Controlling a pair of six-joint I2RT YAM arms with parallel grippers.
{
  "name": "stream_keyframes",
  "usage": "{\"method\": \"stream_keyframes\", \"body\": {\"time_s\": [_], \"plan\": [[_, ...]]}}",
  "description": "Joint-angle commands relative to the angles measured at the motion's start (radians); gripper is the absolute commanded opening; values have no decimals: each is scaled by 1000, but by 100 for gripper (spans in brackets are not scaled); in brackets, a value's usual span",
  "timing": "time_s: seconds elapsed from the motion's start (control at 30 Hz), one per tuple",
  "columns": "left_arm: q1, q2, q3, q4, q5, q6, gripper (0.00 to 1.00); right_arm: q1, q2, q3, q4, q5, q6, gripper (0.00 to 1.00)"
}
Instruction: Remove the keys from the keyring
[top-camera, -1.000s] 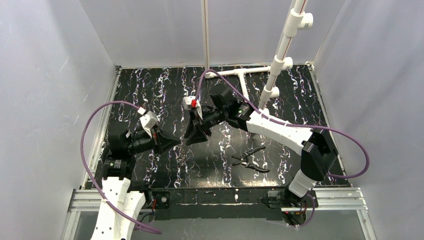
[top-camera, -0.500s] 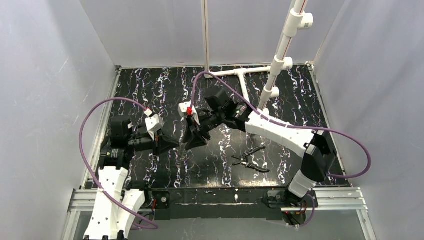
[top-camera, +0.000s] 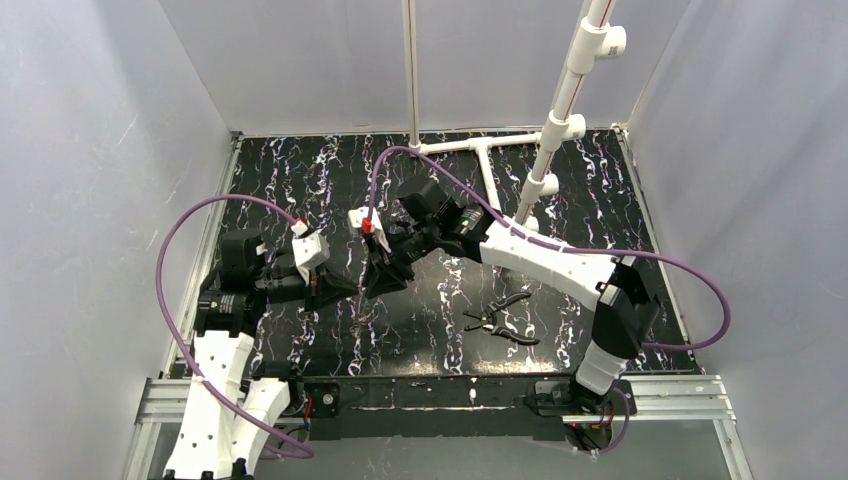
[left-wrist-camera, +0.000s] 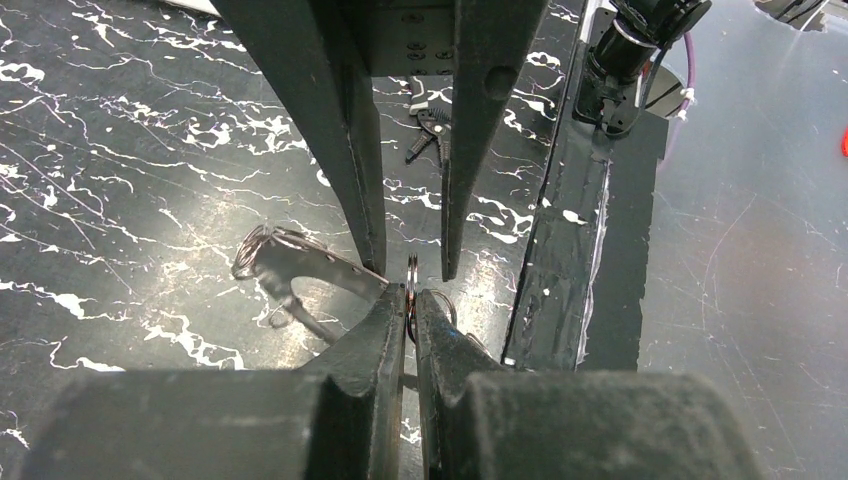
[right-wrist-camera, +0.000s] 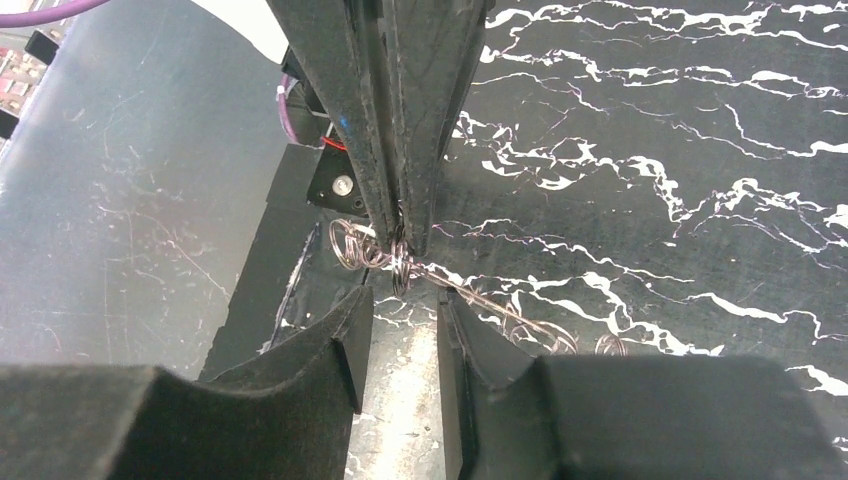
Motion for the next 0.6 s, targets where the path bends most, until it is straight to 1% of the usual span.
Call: {"method": "stream_keyframes", "body": {"time_s": [0.0, 0.23, 0.4, 0.57], "plan": [[-8, -4, 27, -25, 35, 38, 0, 6, 8, 76, -6, 5, -5, 38], [-9, -3, 29, -37, 32, 56, 0, 6, 16, 99, -32, 3, -17, 36], [-9, -1, 33, -37, 28, 56, 0, 14, 19, 100, -38, 6, -24, 31], [-11, 5, 39, -37, 24, 51, 0, 24, 26, 109, -59, 19, -46, 29]]}}
